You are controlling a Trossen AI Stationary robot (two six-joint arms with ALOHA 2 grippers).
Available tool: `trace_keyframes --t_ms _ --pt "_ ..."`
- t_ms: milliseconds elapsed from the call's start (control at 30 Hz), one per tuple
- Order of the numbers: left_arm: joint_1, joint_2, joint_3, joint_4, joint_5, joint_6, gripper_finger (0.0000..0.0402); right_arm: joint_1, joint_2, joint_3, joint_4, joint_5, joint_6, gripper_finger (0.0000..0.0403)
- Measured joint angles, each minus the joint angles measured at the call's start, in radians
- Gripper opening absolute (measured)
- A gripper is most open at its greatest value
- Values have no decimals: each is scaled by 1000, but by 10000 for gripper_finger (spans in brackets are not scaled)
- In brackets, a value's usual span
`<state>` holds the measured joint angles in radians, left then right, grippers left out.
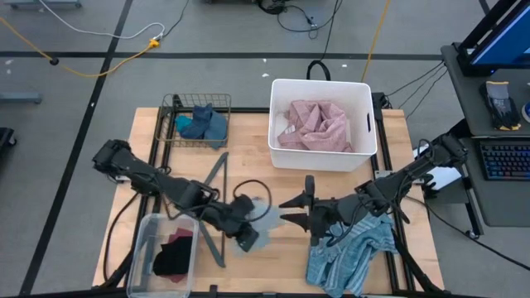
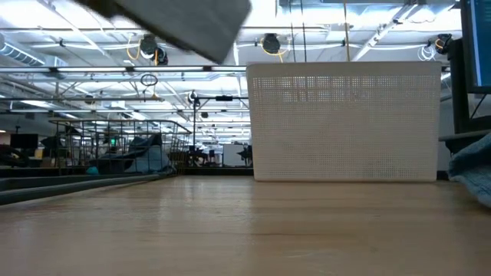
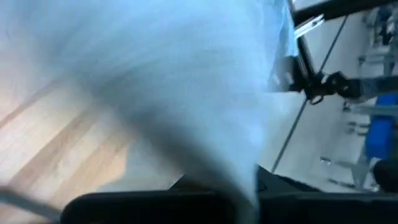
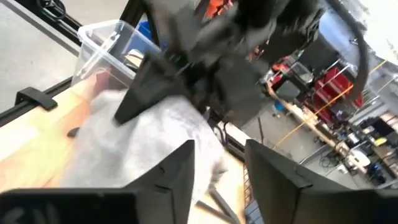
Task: Pick & Place Cloths
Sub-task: Put the gray boxers in the transparent bin
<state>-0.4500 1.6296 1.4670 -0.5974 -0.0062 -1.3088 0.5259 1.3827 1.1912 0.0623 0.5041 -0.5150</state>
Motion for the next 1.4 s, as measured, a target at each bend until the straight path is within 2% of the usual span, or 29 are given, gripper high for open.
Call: trace_keyframes --t_ms 133,367,467,567,733,967,1133,1400 --pt "-40 -83 0 -75 -92 -69 1 0 0 0 -23 21 32 168" --pt "-147 -238 1 -107 -331 -161 1 -1 0 0 -37 133 33 198" --pt "-204 -284 1 -152 -359 -221 0 -1 0 0 -37 153 33 201" --pt "-256 -324 1 -247 -331 -331 0 -1 0 0 -37 153 33 200" --pt "-328 -376 1 -418 -212 -544 0 -1 0 0 -37 153 33 198" --pt "-413 -440 1 -531 -27 -755 0 -2 0 0 -37 153 103 197" --pt "-466 -441 1 -633 92 -923 0 -2 0 0 -37 154 137 197" --pt "-499 -348 1 -584 134 -984 0 -2 0 0 -37 154 137 196"
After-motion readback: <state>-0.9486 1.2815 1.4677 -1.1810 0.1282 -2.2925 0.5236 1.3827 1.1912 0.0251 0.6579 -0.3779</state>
